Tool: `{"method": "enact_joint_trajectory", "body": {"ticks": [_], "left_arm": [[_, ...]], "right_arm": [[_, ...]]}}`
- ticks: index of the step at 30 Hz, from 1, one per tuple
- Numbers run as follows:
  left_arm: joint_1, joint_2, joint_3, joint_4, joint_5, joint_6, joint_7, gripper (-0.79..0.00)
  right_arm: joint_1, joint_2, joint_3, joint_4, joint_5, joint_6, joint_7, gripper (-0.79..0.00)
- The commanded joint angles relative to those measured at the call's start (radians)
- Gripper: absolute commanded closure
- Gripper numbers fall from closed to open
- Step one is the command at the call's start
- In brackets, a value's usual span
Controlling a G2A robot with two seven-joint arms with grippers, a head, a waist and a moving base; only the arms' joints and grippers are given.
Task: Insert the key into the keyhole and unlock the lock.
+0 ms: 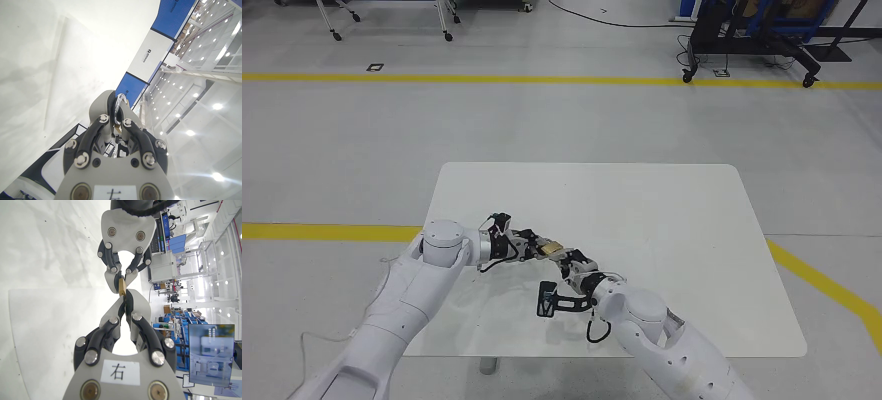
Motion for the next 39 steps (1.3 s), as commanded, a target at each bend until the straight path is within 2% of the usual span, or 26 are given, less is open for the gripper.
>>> {"method": "enact_joint_trajectory", "body": {"ticks": [1,4,7,12,14,16,17,18,28,30,35,39], "left_arm": [[0.000,0.000,-0.001,0.000,0.000,0.000,0.001,0.000],[-0.001,0.000,-0.002,0.000,0.002,0.001,0.002,0.000],[-0.001,0.000,-0.003,0.001,0.002,0.002,0.005,0.000],[-0.002,-0.001,-0.004,0.003,0.001,-0.001,0.010,0.000],[-0.002,-0.001,-0.006,0.003,0.000,-0.006,0.018,0.000],[-0.001,-0.002,-0.008,0.003,0.000,-0.016,0.029,0.000],[0.000,-0.002,-0.009,0.002,0.001,-0.021,0.035,0.000],[0.002,-0.002,-0.010,0.002,0.000,-0.025,0.039,0.000],[0.016,-0.004,-0.024,-0.014,0.014,-0.077,0.110,0.000],[0.023,-0.003,-0.028,-0.026,0.031,-0.123,0.137,0.000],[0.068,0.004,-0.057,-0.079,0.079,-0.317,0.209,0.000],[0.095,0.006,-0.075,-0.102,0.072,-0.348,0.223,0.000]], "right_arm": [[-0.002,0.000,0.004,-0.002,0.003,0.004,-0.002,-0.117],[-0.007,0.000,0.014,-0.007,0.016,0.006,-0.011,-0.209],[-0.014,0.002,0.025,-0.016,0.023,0.011,-0.022,-0.243],[-0.031,0.006,0.046,-0.035,0.029,0.018,-0.042,-0.256],[-0.039,0.008,0.056,-0.042,0.033,0.022,-0.047,-0.296],[-0.049,0.010,0.068,-0.050,0.049,0.027,-0.060,-0.391],[-0.055,0.010,0.076,-0.054,0.062,0.030,-0.069,-0.693],[-0.061,0.011,0.084,-0.057,0.078,0.036,-0.078,-0.785],[-0.070,0.012,0.096,-0.061,0.102,0.045,-0.092,-0.785],[-0.070,0.012,0.096,-0.061,0.102,0.045,-0.092,-0.785],[-0.074,0.014,0.115,-0.052,0.171,0.018,-0.133,-0.785],[-0.087,0.015,0.144,-0.052,0.246,0.031,-0.169,-0.785]]}}
